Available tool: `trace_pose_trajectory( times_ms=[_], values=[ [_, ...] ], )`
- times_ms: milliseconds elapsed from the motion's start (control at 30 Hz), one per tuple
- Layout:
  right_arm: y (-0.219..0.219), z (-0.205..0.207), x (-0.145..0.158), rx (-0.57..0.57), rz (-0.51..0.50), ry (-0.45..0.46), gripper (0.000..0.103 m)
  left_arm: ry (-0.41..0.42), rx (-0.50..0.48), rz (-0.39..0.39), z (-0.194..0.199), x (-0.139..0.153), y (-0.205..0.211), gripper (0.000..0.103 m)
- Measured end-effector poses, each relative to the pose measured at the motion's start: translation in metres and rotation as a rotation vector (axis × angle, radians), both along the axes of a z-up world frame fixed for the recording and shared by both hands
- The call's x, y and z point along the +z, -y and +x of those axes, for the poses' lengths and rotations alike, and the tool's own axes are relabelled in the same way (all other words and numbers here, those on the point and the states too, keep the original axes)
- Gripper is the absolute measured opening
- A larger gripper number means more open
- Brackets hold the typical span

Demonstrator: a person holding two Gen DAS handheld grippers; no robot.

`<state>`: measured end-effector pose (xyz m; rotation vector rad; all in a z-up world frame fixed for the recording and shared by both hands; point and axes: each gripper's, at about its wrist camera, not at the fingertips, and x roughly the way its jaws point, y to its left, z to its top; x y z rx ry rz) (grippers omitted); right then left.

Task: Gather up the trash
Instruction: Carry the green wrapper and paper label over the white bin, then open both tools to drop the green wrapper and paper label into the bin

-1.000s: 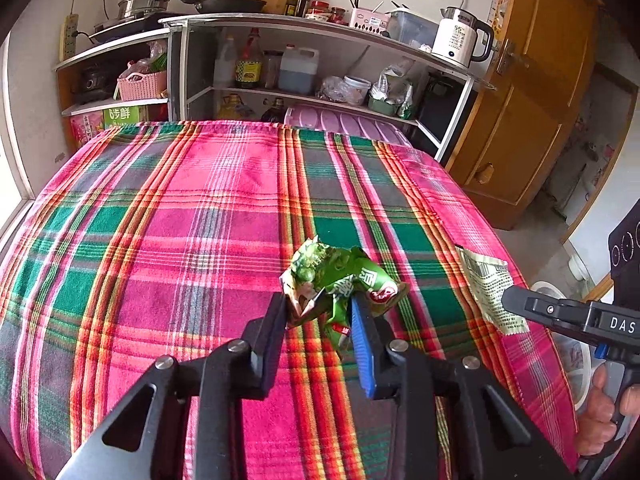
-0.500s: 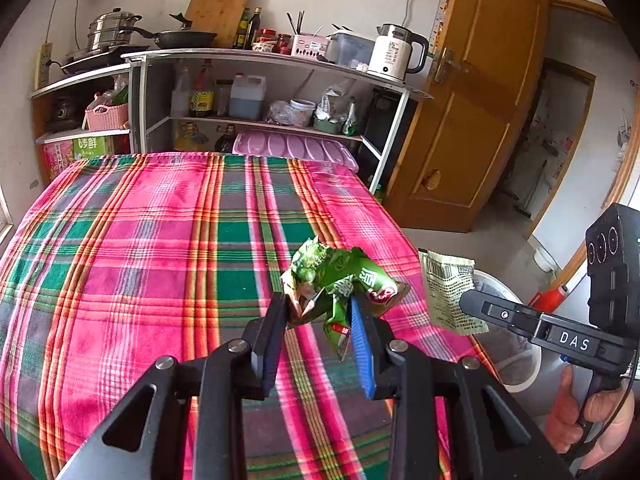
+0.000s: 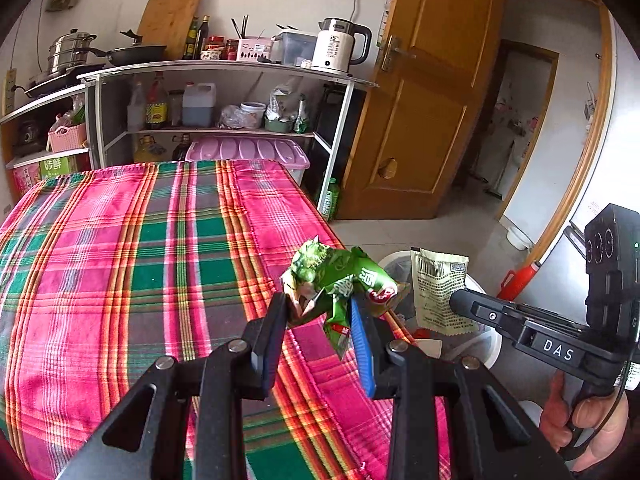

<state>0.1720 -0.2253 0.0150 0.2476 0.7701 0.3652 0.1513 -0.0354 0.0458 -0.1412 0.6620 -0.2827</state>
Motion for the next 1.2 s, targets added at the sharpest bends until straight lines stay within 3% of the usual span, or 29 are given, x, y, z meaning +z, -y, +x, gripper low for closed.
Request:
trace_pose_trajectory(
  times_ms=[533, 1200],
  values=[
    [0.066, -0.014, -0.009, -0.151, -0.013, -0.015, 0.008, -0.023, -0.15, 0.001, 0.019, -0.011, 0.076, 0.033],
    [0.118, 0.002, -0.047, -0.259, 0.011, -0.122, 0.01, -0.148, -0.244, 0.015, 0.052, -0.048, 0.144, 0.037]
  ],
)
